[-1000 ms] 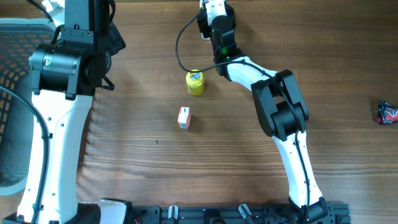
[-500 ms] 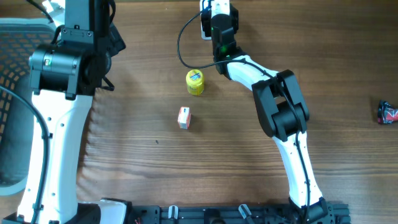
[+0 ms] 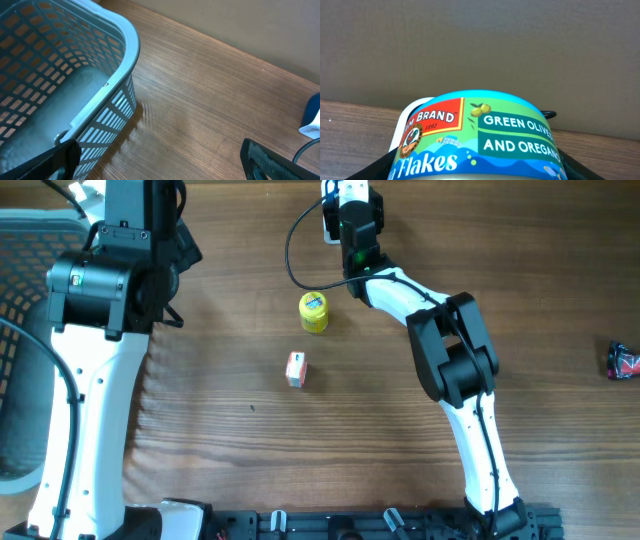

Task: Scan the item barcode
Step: 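Hold the tin can label facing the white scanner, right gripper, then keep the tin can at the scanner, adjusting its position slightly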

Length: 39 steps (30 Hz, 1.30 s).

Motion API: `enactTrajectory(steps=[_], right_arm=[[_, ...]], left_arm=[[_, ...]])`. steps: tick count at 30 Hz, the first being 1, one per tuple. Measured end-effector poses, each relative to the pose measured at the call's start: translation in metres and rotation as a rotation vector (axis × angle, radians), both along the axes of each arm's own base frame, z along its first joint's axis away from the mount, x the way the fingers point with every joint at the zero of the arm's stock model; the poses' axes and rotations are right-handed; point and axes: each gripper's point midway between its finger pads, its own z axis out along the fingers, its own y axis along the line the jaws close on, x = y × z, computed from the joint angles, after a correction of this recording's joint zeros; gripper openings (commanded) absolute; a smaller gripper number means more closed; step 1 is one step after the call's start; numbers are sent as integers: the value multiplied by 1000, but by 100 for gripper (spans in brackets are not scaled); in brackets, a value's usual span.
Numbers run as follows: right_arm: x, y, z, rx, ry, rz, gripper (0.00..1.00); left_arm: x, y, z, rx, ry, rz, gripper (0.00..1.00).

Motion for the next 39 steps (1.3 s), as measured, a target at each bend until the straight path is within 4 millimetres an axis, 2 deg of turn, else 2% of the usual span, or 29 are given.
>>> enactTrajectory(steps=[10,15,18,22,26,31,39], right_arm=[[-9,-4,-3,-61,97,5,53],[-13,-6,-1,-76,131,6,53],[-15,-7,15,-73,123,5,53],[-20,-7,34,-51,136,10,53],[-27,2,24,-17,197,60,53],[-29,10,22,21,209,97,53],[-30,11,21,30,215,103,53]], left_arm=[[0,0,-2,-2,3,4,100],[3,0,-31,0,52,14,100],[5,-1,-48,3,78,16,100],[8,-1,-48,1,66,16,100],[8,-1,-48,1,66,16,100],[8,-1,-48,2,66,16,100],[7,4,-45,31,60,38,100]])
